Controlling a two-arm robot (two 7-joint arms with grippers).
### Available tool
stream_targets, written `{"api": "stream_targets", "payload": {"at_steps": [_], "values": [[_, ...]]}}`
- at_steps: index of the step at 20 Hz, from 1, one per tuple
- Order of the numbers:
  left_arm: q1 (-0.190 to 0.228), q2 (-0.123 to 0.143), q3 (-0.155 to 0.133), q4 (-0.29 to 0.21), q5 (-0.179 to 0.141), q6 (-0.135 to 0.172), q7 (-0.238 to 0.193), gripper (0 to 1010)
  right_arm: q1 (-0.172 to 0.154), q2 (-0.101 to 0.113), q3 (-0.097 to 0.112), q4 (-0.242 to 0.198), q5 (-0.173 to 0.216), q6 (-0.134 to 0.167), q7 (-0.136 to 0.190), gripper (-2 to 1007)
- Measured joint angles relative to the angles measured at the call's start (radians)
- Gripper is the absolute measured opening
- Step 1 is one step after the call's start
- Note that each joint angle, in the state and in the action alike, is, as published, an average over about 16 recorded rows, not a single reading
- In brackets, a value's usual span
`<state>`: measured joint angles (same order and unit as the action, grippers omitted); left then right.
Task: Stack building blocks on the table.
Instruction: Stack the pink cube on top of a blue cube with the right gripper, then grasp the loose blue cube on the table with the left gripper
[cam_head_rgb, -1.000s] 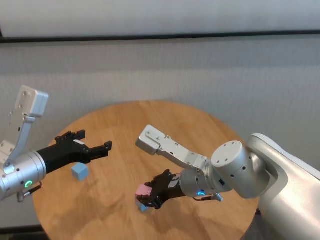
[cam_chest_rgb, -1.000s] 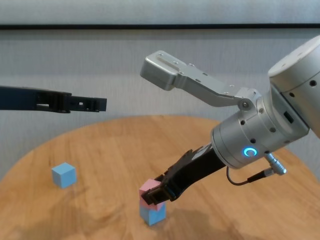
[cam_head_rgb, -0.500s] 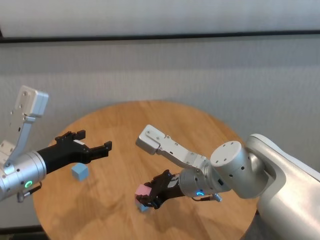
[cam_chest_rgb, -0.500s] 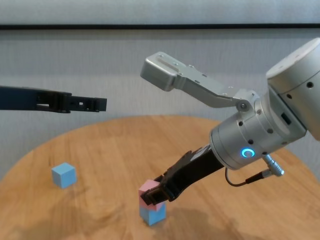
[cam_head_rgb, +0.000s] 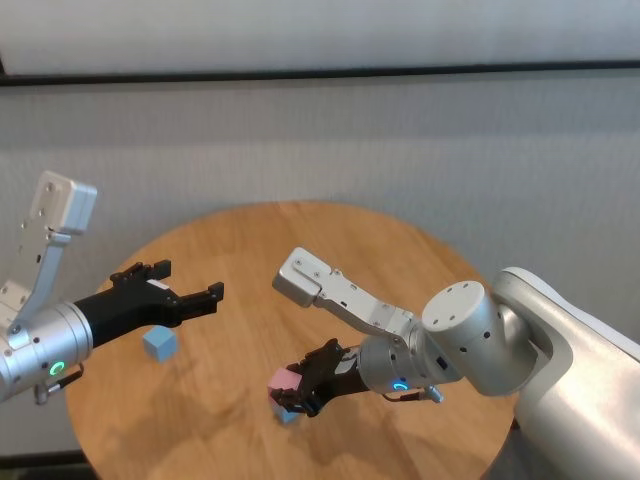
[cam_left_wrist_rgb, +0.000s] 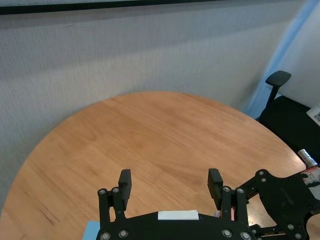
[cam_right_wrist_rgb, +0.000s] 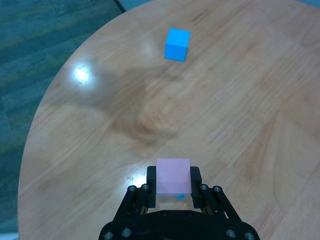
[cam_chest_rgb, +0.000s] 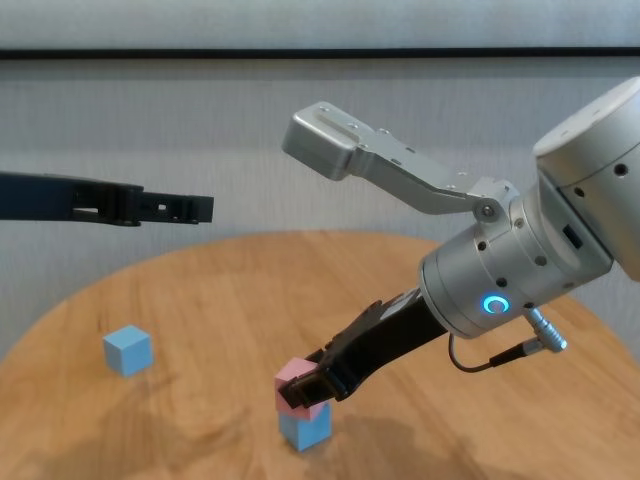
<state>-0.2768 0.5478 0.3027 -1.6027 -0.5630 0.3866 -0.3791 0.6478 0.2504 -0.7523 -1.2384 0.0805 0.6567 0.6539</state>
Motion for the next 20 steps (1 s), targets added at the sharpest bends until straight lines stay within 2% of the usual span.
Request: {"api": "stream_targets", "payload": {"at_steps": [8,14,20], "values": [[0.000,0.000,0.000,0.000,0.000,0.000,0.000,1003,0.000,0.000,0.000,0.000,0.001,0.000,0.000,495],[0.000,0.000,0.000,0.000,0.000,0.000,0.000,1003,-0.002,0.000,0.001,-0.002,0.001,0.000,-0.001,673],[0.000,0.000,0.000,0.000,0.000,0.000,0.000,1003,-0.014,0.007,0.022,-0.019,0.017,-0.012,-0.010,859]]}}
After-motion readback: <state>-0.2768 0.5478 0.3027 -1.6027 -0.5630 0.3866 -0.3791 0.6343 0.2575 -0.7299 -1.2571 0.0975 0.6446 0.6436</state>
